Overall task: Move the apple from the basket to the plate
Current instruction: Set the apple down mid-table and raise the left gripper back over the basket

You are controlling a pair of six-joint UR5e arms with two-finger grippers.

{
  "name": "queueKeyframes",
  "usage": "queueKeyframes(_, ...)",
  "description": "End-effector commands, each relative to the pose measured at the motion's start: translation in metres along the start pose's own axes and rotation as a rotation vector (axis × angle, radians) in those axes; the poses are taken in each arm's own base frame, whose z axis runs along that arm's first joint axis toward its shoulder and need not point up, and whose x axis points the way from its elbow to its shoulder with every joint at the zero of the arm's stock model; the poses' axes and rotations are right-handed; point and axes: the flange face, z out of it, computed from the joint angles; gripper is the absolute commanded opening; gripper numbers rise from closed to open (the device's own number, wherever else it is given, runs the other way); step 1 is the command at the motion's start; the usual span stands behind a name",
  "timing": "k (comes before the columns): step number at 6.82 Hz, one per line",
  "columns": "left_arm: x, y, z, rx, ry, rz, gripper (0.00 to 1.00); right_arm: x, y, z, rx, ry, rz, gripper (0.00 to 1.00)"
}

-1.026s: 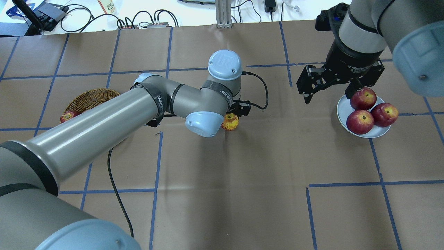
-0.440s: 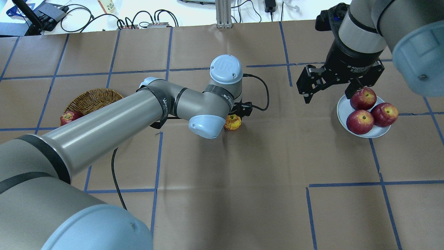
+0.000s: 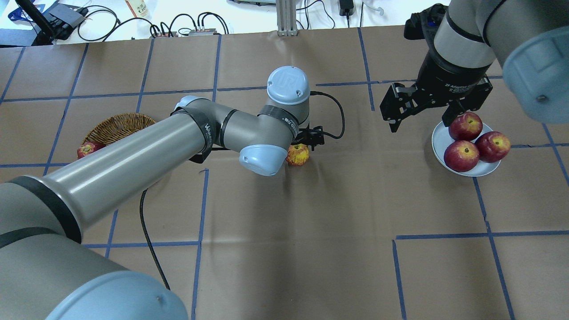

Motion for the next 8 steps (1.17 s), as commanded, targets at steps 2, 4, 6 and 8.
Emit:
queueKeyframes(2,-0.101,-0.010,-0.161,-0.031,0.005,0.002,0.99,-0.001,0.000,0.000,0.000,0.000,-0.002,1.00)
queueKeyframes(4,-0.185,0.015,-0.246,-0.073,-0.012,0.061,0.99,-0.002,-0.001,0.002,-0.004,-0.003,0.006,1.00)
queueKeyframes(6,-0.241,0.044,-0.293,-0.106,-0.028,0.086,0.99,-0.004,-0.006,-0.001,0.026,-0.004,0.024,1.00)
queueKeyframes(8,-0.250,0.063,-0.310,-0.115,-0.069,0.113,0.99,-0.012,-0.026,0.015,0.032,-0.017,0.110,1.00)
